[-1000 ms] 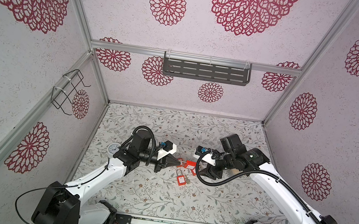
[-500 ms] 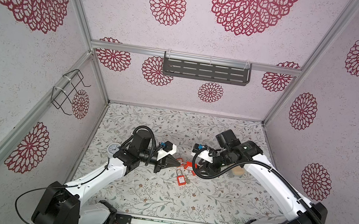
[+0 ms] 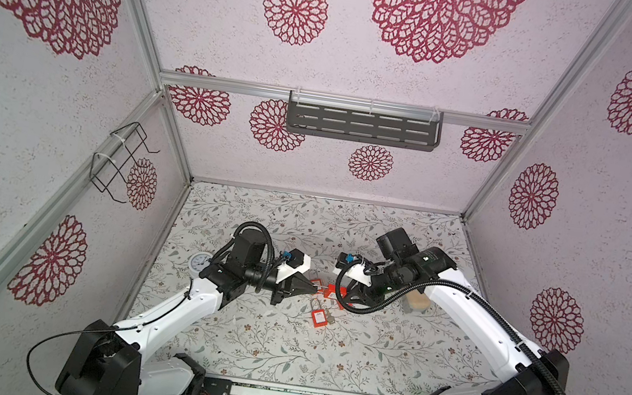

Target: Lock with the key

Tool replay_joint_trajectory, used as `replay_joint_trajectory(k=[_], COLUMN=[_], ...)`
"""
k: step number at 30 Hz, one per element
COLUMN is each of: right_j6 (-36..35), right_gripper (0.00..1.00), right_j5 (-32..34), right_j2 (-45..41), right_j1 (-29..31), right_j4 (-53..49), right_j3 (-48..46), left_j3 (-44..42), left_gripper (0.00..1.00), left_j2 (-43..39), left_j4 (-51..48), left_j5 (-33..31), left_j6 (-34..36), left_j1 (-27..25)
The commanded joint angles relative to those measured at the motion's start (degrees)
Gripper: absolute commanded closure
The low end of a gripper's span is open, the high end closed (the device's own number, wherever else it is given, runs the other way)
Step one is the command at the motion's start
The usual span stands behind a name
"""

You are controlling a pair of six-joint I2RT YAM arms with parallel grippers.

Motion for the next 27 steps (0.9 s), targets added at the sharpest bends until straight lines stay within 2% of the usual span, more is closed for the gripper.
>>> replay_joint_trajectory(k=[1,4,8,12,19,27], right_j6=[-1.1,-1.4,-1.6,-2.7,-3.0,-4.0], right_gripper=[0.75,0.75,0.56,0.50,0.57,0.71], right_j5=[-0.4,0.2,2.0,2.5,-0.1,-1.6], right_j2=[-3.3,-5.2,-8.7,-12.3,-11.8,-10.3], right_j1=[-0.4,-0.4,-0.4,-0.4,-0.4,-0.3], right_j4=[3.5,4.8,7.9,11.2,10.9,9.5], right_j3=[-1.5,-3.3,-6.0,-9.4,-8.2,-6.5], left_j3=[1.7,1.6,1.5,1.6,1.7,2.0], left_gripper=[1.00,1.00,1.00,1.00,1.00,1.00], left_j2=[-0.5,-0.6,-0.7,-0.7,-0.6,-0.4], left_j4=[0.3,0.3,0.3,0.4,0.2,-0.9], left_j5=[2.3,2.0,1.8,1.9,2.1,1.9], left_j6=[0.2,0.2,0.3,0.2,0.2,0.8], left_j1=[-0.4,-0.4,-0.4,-0.4,-0.5,-0.8])
